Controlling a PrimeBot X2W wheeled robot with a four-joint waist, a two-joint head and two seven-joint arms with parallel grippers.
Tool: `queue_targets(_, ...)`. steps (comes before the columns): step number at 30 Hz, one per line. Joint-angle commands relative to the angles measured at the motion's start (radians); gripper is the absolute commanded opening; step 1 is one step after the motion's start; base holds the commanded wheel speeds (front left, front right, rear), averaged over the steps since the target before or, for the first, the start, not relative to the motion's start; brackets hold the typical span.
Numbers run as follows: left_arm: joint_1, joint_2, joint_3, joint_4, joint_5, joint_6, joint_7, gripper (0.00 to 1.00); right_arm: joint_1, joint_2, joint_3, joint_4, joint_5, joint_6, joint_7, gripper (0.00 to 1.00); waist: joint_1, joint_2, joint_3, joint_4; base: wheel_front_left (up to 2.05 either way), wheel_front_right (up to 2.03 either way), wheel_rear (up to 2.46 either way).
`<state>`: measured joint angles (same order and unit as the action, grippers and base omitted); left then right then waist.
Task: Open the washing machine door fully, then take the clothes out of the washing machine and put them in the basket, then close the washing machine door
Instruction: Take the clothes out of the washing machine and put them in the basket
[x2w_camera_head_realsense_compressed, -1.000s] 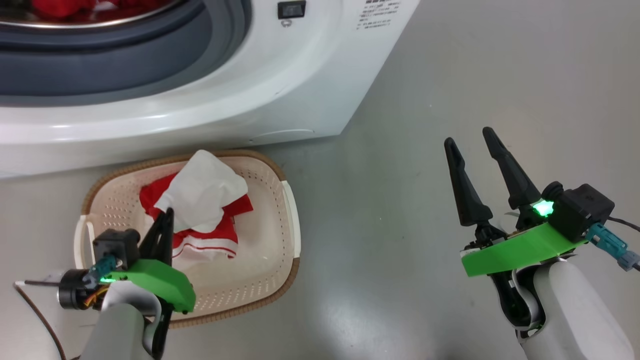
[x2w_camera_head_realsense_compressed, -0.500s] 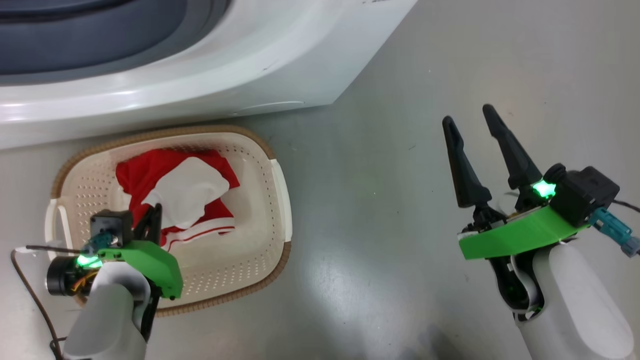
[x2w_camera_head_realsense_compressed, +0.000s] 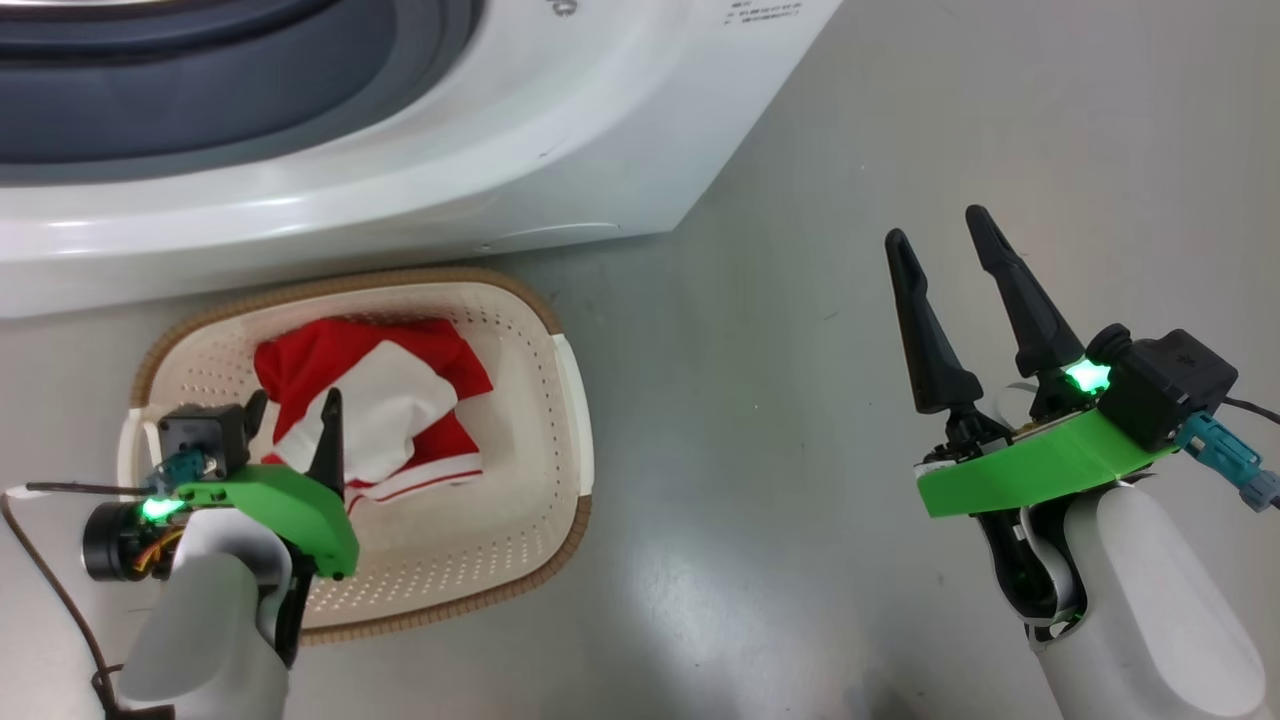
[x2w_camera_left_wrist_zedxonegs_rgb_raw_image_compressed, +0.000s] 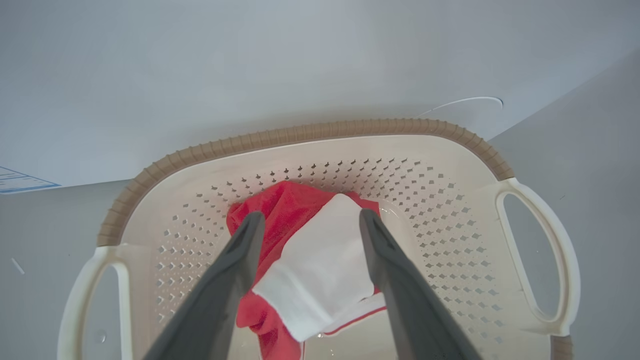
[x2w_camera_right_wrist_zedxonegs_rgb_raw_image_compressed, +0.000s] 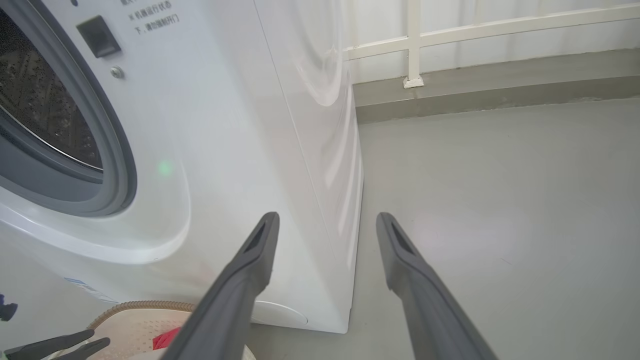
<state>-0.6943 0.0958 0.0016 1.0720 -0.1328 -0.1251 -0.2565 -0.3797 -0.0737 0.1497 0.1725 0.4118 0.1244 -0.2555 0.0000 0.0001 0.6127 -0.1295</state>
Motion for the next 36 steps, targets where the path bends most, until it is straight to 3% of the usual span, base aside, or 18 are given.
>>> queue_targets(1, 0.04, 0.022, 0.027, -0.02, -0.005, -0.005, -0.005, 1.0, 0.011, -0.001, 0.023, -0.018, -0.008, 0.006, -0.006, 1.0, 0.0, -0.0001, -0.017, 0.009, 0.0, 0.0, 0.0)
queue_targets(16, 0.123, 0.007, 0.076, -0.162, -0.017, -0.005, -0.005, 1.0, 0.048, -0.022, 0.023, -0.001, 0.0, 0.006, -0.006, 1.0, 0.0, -0.0001, -0.132, 0.032, 0.0, 0.0, 0.0)
queue_targets(36, 0.297, -0.012, 0.119, -0.455, -0.006, -0.005, -0.005, 1.0, 0.135, -0.056, 0.028, 0.025, 0.017, 0.006, -0.006, 1.0, 0.0, -0.0001, -0.315, 0.061, 0.0, 0.0, 0.0)
